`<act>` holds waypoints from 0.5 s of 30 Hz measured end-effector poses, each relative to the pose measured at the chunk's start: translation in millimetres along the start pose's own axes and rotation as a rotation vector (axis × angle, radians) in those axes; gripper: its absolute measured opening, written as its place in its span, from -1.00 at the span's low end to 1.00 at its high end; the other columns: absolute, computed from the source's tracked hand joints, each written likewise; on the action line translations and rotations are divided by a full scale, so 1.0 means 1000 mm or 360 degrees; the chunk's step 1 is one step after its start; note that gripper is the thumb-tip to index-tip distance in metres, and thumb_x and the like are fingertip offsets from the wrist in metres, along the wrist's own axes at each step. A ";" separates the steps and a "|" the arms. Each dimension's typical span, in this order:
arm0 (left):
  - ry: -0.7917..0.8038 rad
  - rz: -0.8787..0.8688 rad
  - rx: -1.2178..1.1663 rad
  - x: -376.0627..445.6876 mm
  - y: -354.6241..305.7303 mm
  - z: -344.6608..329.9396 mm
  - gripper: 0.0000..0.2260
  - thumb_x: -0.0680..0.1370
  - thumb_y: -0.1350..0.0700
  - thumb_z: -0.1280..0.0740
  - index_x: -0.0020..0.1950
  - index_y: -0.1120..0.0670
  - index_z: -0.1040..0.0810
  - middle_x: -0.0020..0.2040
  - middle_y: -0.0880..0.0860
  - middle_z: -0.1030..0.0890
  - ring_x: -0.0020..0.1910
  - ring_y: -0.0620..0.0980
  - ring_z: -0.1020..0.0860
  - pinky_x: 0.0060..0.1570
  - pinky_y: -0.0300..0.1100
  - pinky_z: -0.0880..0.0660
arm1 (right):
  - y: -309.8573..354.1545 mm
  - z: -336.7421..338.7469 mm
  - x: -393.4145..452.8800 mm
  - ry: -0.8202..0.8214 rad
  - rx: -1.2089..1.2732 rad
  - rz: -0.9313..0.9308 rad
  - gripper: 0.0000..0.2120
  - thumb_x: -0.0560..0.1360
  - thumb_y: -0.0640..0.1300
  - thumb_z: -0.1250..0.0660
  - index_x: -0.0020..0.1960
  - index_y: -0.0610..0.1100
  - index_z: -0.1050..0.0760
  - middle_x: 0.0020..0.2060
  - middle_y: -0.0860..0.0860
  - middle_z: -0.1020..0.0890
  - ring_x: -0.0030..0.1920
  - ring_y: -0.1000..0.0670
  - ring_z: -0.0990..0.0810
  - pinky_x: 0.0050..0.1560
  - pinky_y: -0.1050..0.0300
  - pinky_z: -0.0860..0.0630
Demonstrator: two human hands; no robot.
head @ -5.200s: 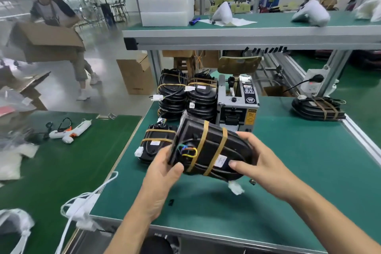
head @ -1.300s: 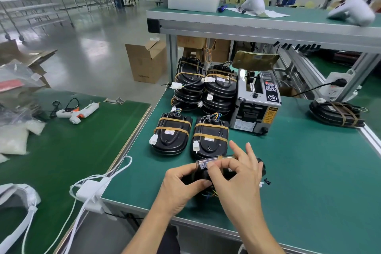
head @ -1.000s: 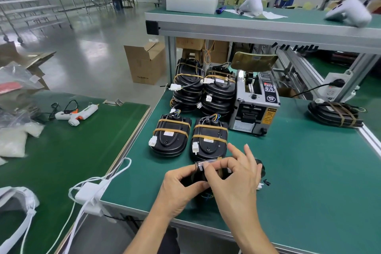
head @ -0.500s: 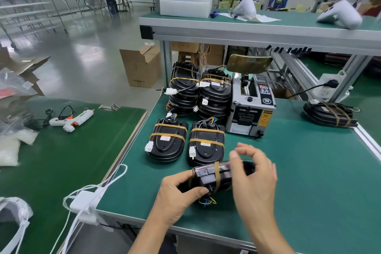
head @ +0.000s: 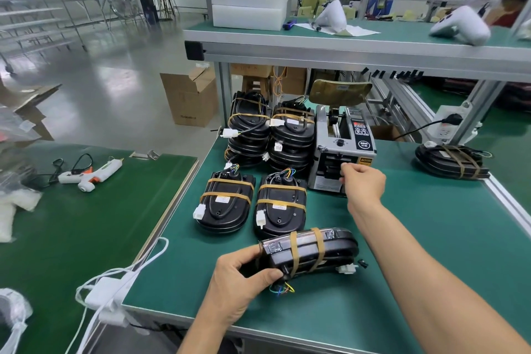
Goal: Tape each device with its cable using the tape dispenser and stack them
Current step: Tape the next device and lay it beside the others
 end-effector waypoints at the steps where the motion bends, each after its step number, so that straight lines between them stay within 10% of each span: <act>1: 0.0001 0.0000 0.0001 0.000 0.000 0.000 -0.55 0.42 -0.22 -0.66 0.28 -0.19 -0.74 0.16 -0.05 -0.79 0.22 -0.02 -0.74 0.22 -0.22 -0.62 | 0.000 -0.002 0.000 -0.0028 0.0024 -0.0009 -0.73 0.48 -0.19 -0.43 -0.40 -0.05 -0.62 -0.47 0.05 -0.64 -0.39 0.02 -0.56 -0.38 0.22 -0.48; 15: -0.0009 0.0014 -0.0012 -0.002 -0.005 -0.001 -0.53 0.40 -0.25 -0.66 0.27 -0.17 -0.75 0.16 -0.03 -0.79 0.22 0.00 -0.74 0.23 -0.19 -0.62 | -0.005 -0.020 0.001 -0.0172 0.0257 -0.0310 -0.87 0.41 -0.26 -0.45 -0.29 -0.10 -0.63 -0.60 0.11 -0.58 -0.36 0.02 -0.71 -0.20 0.13 -0.62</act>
Point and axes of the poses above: each hand's wrist, its own x-axis towards the middle knuckle, its own z-axis out of the back of the hand, y = z × x, the point moved 6 cm from there along x, towards the middle knuckle
